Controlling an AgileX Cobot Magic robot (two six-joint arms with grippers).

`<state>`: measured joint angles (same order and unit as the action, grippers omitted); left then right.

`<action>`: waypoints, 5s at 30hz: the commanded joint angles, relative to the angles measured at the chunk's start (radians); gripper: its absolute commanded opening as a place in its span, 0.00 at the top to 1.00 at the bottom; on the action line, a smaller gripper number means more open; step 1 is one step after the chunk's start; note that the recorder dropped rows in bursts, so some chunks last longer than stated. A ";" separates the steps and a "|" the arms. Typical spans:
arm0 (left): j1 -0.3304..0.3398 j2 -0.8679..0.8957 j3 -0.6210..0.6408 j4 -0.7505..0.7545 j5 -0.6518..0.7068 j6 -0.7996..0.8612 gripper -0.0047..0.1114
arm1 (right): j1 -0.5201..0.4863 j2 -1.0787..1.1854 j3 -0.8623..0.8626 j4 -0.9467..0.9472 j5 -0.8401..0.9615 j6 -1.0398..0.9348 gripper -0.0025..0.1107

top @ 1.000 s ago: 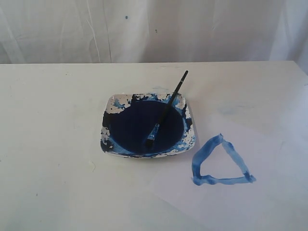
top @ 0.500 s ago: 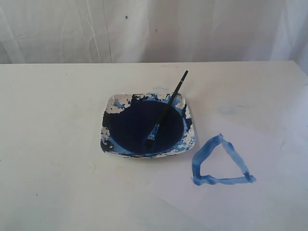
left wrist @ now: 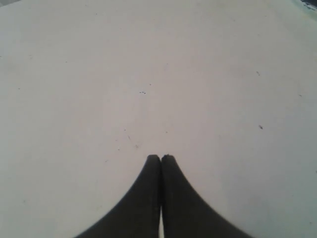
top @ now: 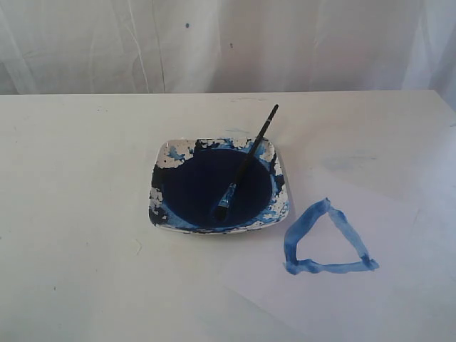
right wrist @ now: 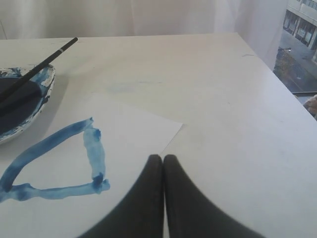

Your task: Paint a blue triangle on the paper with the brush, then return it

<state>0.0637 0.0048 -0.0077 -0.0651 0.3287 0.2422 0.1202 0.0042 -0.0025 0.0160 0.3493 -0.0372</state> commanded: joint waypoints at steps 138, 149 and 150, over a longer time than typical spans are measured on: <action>-0.060 -0.005 0.008 0.074 -0.020 -0.217 0.96 | -0.030 -0.004 0.003 -0.009 0.000 -0.011 0.98; -0.060 -0.005 0.008 0.074 -0.020 -0.217 0.96 | -0.055 -0.004 0.003 -0.016 0.000 -0.011 0.98; -0.060 -0.005 0.008 0.074 -0.020 -0.217 0.96 | -0.058 -0.004 0.003 -0.016 0.000 -0.011 0.98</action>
<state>0.0113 0.0048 -0.0070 0.0162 0.3081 0.0323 0.0760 0.0042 -0.0025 0.0058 0.3568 -0.0372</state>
